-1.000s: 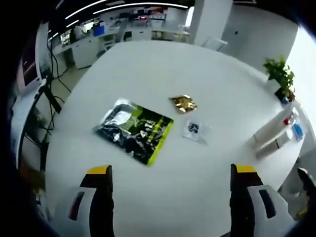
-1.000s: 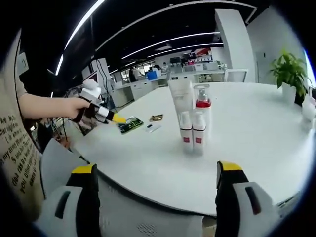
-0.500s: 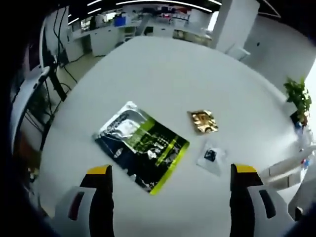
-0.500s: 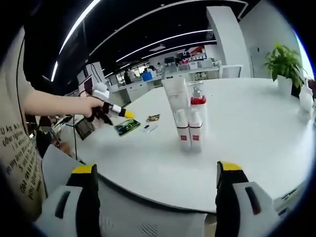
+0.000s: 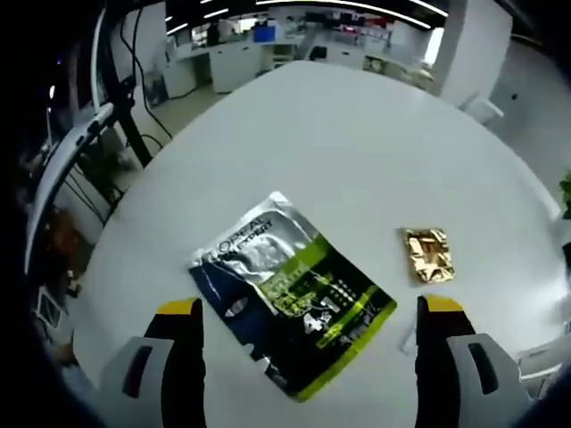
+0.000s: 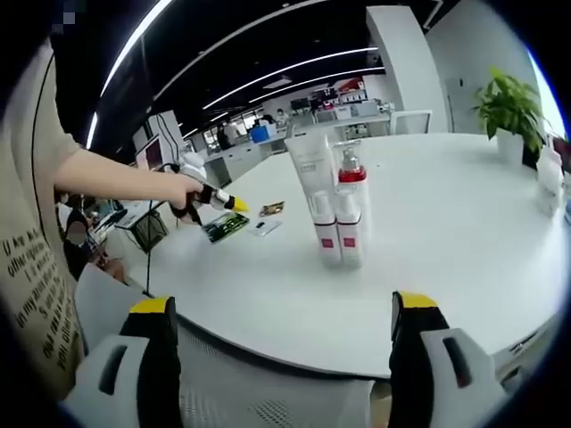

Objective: Arrange the skincare products in the storage area until every visible bottle or jar stands upright without overlapping.

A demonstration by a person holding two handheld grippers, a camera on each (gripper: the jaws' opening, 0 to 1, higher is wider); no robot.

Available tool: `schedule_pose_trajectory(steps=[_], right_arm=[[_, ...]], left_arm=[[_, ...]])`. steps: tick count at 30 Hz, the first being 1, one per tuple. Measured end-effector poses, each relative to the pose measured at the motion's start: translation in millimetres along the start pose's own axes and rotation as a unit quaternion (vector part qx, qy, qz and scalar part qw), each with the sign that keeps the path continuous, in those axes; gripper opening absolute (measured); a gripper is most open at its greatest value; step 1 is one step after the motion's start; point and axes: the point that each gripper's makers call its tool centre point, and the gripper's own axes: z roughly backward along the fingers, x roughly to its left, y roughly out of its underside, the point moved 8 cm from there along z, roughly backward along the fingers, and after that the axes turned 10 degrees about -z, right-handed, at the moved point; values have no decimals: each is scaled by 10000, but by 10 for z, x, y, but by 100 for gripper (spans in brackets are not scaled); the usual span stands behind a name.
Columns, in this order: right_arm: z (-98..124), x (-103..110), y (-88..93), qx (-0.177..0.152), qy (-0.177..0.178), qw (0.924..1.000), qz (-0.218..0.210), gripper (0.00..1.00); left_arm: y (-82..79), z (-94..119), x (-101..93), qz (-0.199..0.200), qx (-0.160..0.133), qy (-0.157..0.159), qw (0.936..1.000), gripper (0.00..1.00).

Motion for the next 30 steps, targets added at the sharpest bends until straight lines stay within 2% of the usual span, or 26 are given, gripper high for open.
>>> schedule_pose_trajectory(steps=[9, 16, 27, 30], right_arm=[[-3, -40, 11, 5, 55, 9999, -101, 100], [-11, -56, 17, 17, 59, 9999, -153, 100], [-44, -43, 3, 14, 45, 9997, -221, 100], [-51, -38, 1, 26, 37, 9997, -221, 100]], left_arm=[[-8, -157, -6, 299, 247, -103, 9992, 97], [10, -224, 29, 141, 347, -267, 9989, 96], [53, -188, 98, -67, 0, -327, 9994, 88], [70, -174, 121, -162, -101, -270, 9995, 81]])
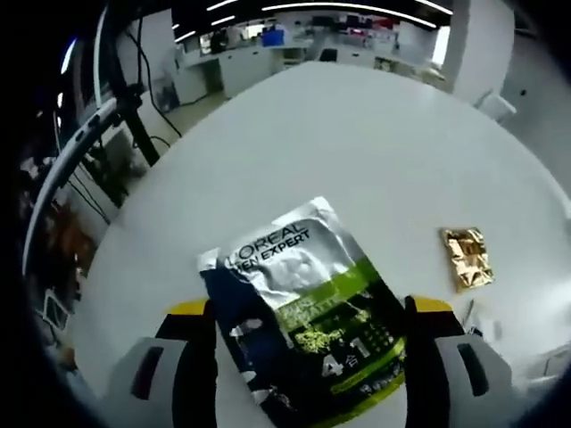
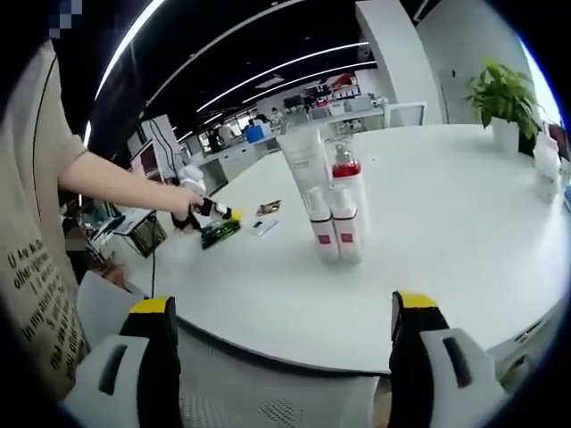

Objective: Arrange the skincare products in the storage area until every visible bottle or jar stands upright without overlapping.

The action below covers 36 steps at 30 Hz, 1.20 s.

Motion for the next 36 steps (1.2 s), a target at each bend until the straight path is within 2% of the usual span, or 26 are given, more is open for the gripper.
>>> schedule_pose_trajectory(steps=[2, 8, 12, 15, 18, 22, 26, 27, 28, 29, 30, 34, 36], right_arm=[[-2, -2, 1, 6, -5, 10000, 2, 100], [-7, -4, 3, 4, -15, 10000, 1, 100], [-5, -14, 7, 0, -14, 10000, 1, 100], [-3, -19, 9, 4, -17, 10000, 3, 100], [-2, -22, 11, 9, -19, 10000, 6, 100], [1, -24, 13, 14, -25, 10000, 9, 100], [3, -16, 13, 20, -27, 10000, 12, 100], [4, -15, 14, 19, -28, 10000, 14, 100], [5, -15, 15, 20, -27, 10000, 14, 100], [6, -11, 15, 23, -27, 10000, 16, 100], [7, -10, 15, 25, -28, 10000, 18, 100], [10, -3, 18, 46, -34, 10000, 34, 99], [7, 4, 20, 83, -61, 9999, 63, 100]], left_arm=[[13, 17, 2, -140, -78, 66, 9999, 75], [92, 68, -25, -440, -258, 257, 9984, 68], [110, 88, -63, -768, -388, 396, 9955, 60], [124, 100, -101, -1038, -499, 535, 9919, 49], [141, 106, -166, -1530, -617, 769, 9833, 33], [183, 141, -200, -1671, -645, 853, 9801, 21], [199, 151, -180, -1491, -677, 1042, 9810, 12], [217, 156, -233, -1204, -691, 1458, 9795, 0], [233, 136, -194, -925, -670, 1289, 9851, 0], [237, 129, -159, -738, -753, 1309, 9858, 0], [251, 118, -154, -621, -706, 1369, 9861, 0], [247, 129, -121, -628, -651, 1493, 9847, 0], [232, 142, -96, -368, -558, 1598, 9849, 0]])
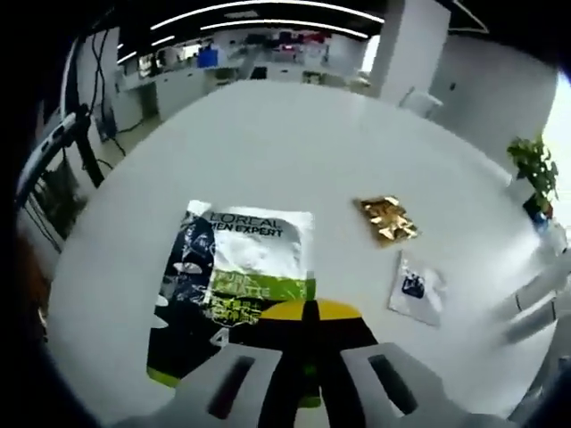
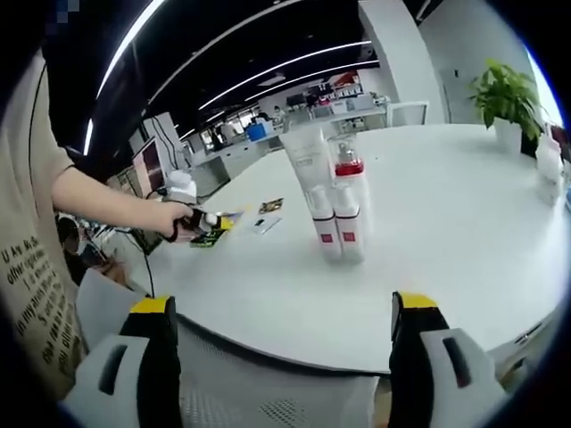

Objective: Arrange the skincare products in the storage area until every visible bottle or jar stands upright without overlapping.

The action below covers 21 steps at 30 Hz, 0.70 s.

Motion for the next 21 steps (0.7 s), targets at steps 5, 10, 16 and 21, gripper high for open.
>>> schedule_pose_trajectory(steps=[5, 10, 16, 21], right_arm=[[-15, 24, 1, 166, -63, 9997, 182, 99], [-34, 62, -4, 351, -178, 9980, 487, 96], [-27, 126, -53, 427, -301, 9964, 665, 93], [-69, 194, -170, 389, -497, 9941, 883, 91]], left_arm=[[9, 91, 33, 329, -7, 287, 9990, 0], [18, 250, -24, 581, -183, 631, 9961, 0], [11, 436, -118, 867, -348, 918, 9914, 0], [24, 562, -215, 1064, -472, 1135, 9867, 0]])
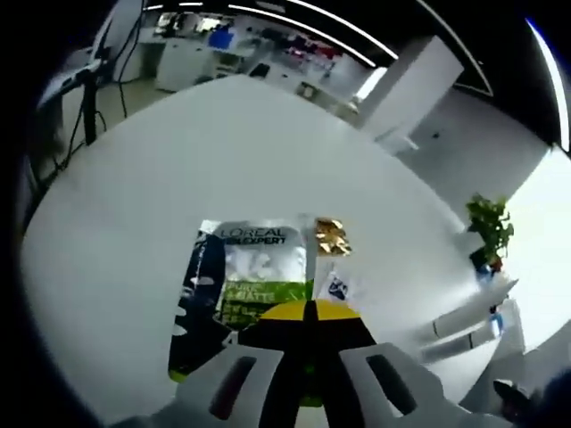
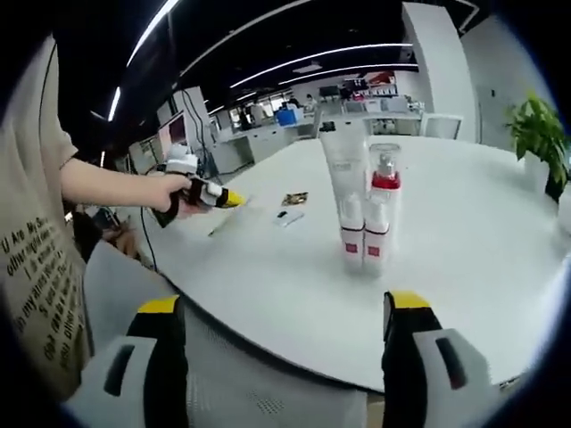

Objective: Arrange the skincare products in the storage area until every visible bottle or jar stands upright without overlapping.

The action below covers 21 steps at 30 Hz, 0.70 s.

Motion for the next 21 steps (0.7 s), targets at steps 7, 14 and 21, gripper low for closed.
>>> schedule_pose_trajectory(steps=[7, 14, 21], right_arm=[[-194, 137, -237, -96, -367, 9987, 340, 87], [-391, 290, -289, 2, -741, 9962, 453, 86], [-657, 521, -277, -2, -1197, 9926, 214, 85]], left_arm=[[173, 138, -215, 267, -1, 256, 9993, 0], [282, 236, -413, 469, -2, 512, 9976, 0], [391, 333, -662, 1061, -147, 785, 9911, 0]])
